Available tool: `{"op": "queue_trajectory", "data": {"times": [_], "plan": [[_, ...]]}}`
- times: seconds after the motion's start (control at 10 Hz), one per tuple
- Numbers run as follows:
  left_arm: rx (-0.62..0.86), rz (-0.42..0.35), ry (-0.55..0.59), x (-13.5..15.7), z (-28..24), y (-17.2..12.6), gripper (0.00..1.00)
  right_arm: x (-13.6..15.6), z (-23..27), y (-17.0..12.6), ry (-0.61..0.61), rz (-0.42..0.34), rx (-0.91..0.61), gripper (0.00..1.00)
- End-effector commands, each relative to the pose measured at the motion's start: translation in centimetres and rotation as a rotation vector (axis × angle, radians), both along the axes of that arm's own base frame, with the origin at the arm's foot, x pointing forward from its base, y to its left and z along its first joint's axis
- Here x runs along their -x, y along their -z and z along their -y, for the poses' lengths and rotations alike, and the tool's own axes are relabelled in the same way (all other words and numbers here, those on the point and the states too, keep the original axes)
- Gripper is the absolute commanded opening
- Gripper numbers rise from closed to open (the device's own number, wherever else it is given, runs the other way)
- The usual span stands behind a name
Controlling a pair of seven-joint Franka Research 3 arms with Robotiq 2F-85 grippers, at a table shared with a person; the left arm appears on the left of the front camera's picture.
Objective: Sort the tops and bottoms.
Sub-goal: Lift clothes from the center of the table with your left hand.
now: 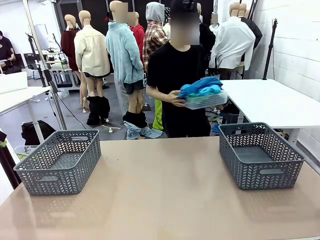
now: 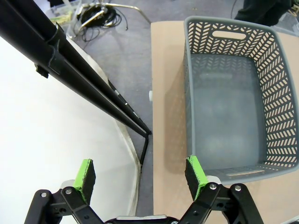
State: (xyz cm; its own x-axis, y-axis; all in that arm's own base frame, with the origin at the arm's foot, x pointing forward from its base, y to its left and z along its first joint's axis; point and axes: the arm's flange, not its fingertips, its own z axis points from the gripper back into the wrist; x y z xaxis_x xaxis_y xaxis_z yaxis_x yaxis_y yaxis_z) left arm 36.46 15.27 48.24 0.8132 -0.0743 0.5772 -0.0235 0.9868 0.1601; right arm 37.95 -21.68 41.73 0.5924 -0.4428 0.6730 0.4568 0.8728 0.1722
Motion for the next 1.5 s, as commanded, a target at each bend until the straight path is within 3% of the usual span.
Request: {"op": "queue_trajectory", "data": {"times": [0.0, 1.4], "plan": [[-0.011, -0.008, -0.008, -0.01, -0.07, 0.12, 1.00, 0.03, -0.13, -0.25, -0.002, -0.007, 0.008, 1.00], [-0.011, -0.008, -0.008, -0.01, -0.07, 0.12, 1.00, 0.03, -0.13, -0.25, -0.002, -0.007, 0.008, 1.00]]}}
